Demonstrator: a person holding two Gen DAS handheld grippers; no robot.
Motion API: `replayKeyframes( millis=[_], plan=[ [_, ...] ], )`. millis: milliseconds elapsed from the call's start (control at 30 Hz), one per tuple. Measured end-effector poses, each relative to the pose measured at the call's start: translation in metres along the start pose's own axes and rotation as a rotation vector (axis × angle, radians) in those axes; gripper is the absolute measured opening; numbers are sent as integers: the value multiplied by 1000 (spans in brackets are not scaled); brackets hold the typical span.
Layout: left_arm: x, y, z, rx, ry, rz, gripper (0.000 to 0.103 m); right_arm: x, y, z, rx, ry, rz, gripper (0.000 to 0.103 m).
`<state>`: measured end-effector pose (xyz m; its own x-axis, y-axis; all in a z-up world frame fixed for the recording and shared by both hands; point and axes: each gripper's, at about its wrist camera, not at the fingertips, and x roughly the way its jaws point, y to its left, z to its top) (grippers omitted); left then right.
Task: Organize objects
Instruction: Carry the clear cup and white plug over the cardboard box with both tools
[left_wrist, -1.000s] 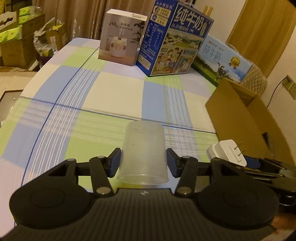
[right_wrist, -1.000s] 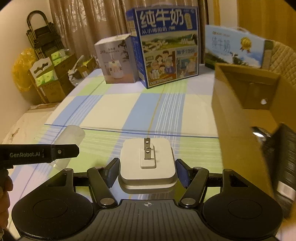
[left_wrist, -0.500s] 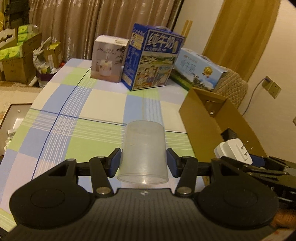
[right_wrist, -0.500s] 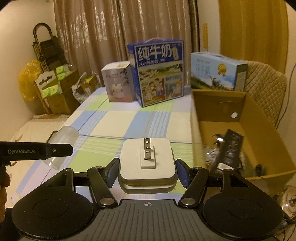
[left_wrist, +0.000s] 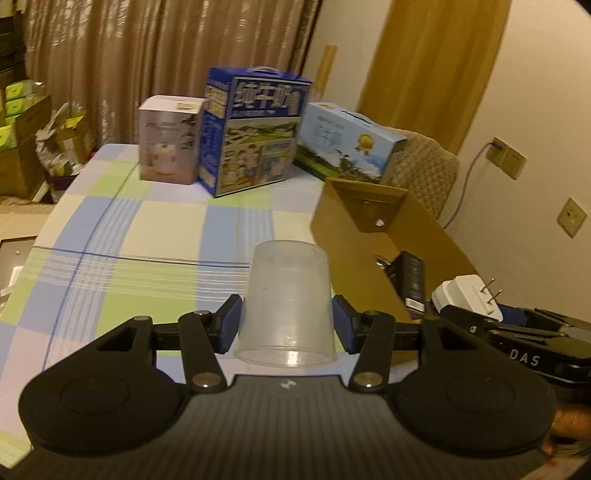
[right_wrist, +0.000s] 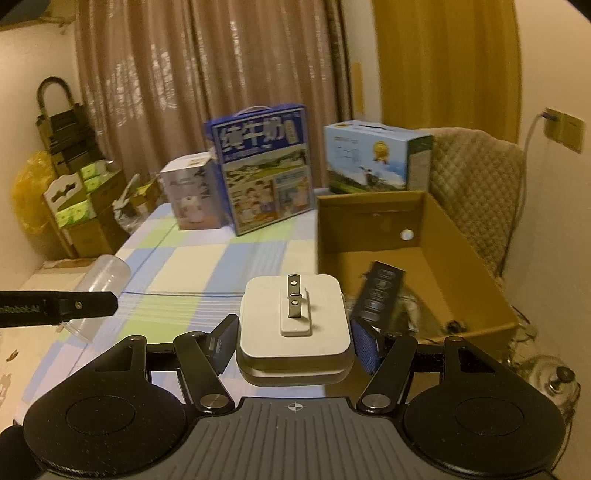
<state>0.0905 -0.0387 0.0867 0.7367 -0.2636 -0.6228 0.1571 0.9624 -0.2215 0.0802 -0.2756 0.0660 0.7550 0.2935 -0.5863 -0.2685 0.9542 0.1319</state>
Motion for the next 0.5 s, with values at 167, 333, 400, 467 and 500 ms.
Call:
replayKeyframes(
  millis=[167, 333, 400, 467, 500],
  plan=[
    [11, -24, 5, 27, 10, -38, 47, -6, -26, -2, 36, -4, -39, 62],
    [22, -49, 11, 59, 15, -66, 47, -12, -50, 0, 65, -16, -75, 62],
    [28, -58, 14, 70, 19, -74, 47, -14, -60, 2, 74, -22, -87, 62],
    [34, -65, 17, 81, 23, -83, 47, -15, -70, 4, 84, -26, -97, 62],
    [37, -69, 19, 84, 24, -86, 47, -16, -73, 5, 86, -27, -102, 62]
  ],
)
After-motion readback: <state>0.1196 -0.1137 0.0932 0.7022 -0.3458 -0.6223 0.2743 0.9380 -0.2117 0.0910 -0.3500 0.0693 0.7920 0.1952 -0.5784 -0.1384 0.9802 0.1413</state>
